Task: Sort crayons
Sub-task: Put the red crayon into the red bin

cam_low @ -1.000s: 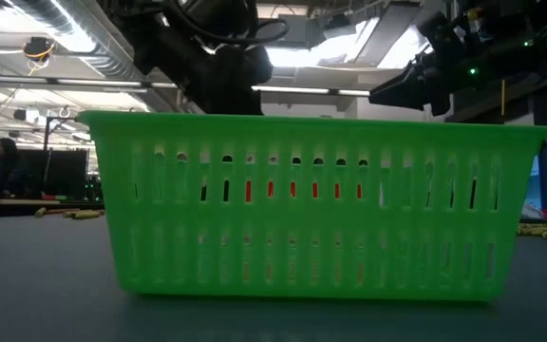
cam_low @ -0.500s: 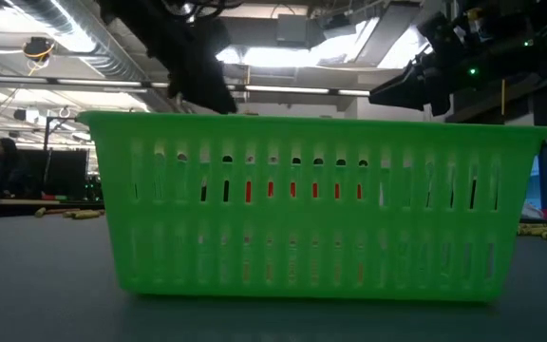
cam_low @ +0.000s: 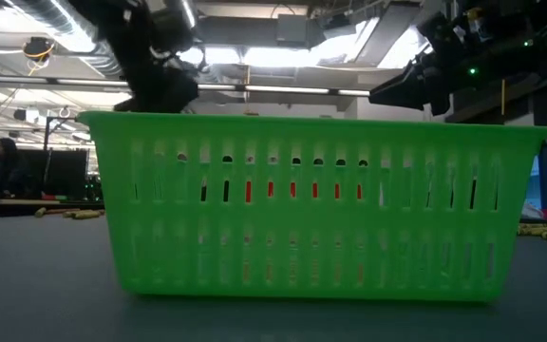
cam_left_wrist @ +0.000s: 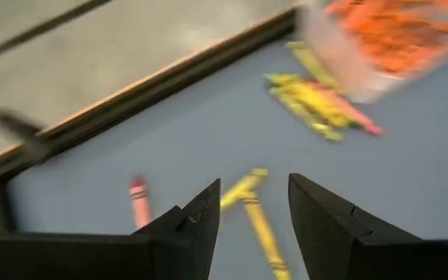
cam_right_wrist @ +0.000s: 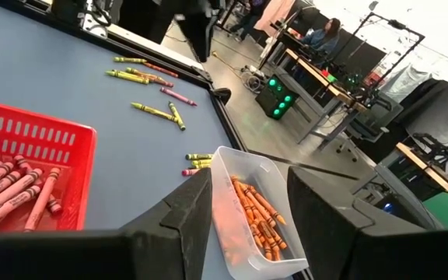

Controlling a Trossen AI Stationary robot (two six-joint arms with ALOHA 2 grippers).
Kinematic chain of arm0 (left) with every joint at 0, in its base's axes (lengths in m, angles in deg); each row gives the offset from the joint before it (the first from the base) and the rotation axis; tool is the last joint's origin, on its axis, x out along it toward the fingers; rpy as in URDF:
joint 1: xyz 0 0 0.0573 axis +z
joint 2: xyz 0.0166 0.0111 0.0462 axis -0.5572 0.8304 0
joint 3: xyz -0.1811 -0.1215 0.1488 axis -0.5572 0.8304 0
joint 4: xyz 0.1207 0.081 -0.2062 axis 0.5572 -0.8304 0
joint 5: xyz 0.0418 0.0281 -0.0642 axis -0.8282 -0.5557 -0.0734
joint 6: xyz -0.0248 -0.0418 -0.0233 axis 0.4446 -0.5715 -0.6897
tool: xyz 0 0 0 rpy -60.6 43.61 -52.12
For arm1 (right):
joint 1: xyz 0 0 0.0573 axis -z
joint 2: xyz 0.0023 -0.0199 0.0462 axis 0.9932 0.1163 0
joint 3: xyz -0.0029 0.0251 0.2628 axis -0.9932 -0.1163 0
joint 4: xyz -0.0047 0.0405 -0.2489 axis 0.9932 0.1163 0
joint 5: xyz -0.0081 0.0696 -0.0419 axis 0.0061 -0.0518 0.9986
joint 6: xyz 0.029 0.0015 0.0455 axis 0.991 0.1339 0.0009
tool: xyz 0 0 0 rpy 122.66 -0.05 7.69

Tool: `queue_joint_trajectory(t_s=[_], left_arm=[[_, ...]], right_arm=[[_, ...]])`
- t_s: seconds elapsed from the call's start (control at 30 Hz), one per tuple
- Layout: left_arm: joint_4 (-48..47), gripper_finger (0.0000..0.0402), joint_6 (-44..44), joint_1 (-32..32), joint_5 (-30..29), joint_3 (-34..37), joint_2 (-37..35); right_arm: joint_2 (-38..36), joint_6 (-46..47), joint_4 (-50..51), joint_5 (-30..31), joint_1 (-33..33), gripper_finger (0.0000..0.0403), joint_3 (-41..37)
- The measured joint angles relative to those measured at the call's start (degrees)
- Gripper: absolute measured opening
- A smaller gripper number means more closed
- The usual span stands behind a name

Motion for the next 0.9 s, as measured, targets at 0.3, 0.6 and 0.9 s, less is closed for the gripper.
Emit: queue_joint_trajectory(t_s=[0.3,0.6,0.9], left_arm=[[-6.44,0.0137,0.22,14.60,6.37,0.02,4.54],[-9.59,0.0137,3.36,21.73,9.22,-1.91,15.91],[-9.15,0.0137,6.84,23.75,12.26,-5.19,23.31]], right_arm=[[0.00,0.00,-0.23,0.00,0.00,0.0166,0.01],[0.00,-0.02,-0.42,0.00,0.00,0.0166,0.00],[0.00,-0.22,-0.10,-0.02,-0.02,0.0166,0.00]])
